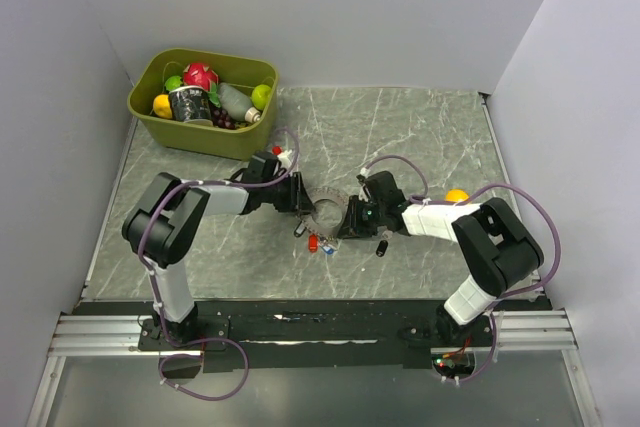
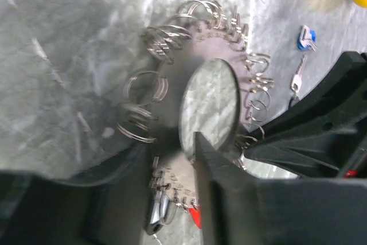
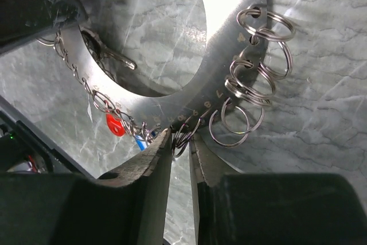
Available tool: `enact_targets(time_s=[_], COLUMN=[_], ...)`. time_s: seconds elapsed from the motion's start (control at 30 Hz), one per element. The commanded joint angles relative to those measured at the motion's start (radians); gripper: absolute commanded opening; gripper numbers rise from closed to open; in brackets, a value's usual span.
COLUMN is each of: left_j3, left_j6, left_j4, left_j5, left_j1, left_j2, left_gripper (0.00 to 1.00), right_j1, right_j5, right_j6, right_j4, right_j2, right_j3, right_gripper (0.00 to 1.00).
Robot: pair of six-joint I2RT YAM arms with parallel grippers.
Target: Put the keys on the keyring
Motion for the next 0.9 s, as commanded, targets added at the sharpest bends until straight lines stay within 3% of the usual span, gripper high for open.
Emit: enact_targets(time_s=[0.0,0.13,0.17,0.5,0.73,0.87], left_j3=[0.01,0.051,0.063,0.097,0.166,0.22], left_j6=[-0.035,0.001,0.008,0.074,0.12,0.124], left_j4=[-0.016,-0.09,-0.105,-0.227,-0.449,-0.57], left_j5=[0.07,0.029,0.002,-0.134,-0.362,-0.477], left_j1=[-0.021,-0.021,-0.02,-0.015,-0.017,-0.018], left_j2=[-0.007,-0.061,-0.073,-0.167,-0.262,-0.342], left_gripper=[0.31,0.03,0.01,0.01,0.01,0.01], right_j1=[-0.002,-0.006,-0.009,-0.025,-0.038,-0.046], right_j5=[0.032,0.029,0.032,0.053,0.073,0.072], right_j6=[-0.011,-0.026,-0.026,-0.064,-0.08,-0.089], right_j4=[0.024,0.016,0.014,-0.012,-0.012,-0.012], right_j2=[0.024,-0.005,-0.022,-0.109,-0.145,-0.139], right_j3=[-0.011,-0.007,-0.007,-0.003,-0.017,-0.011], right_gripper=[0.26,0.27,0.27,0.33,0.54,0.56])
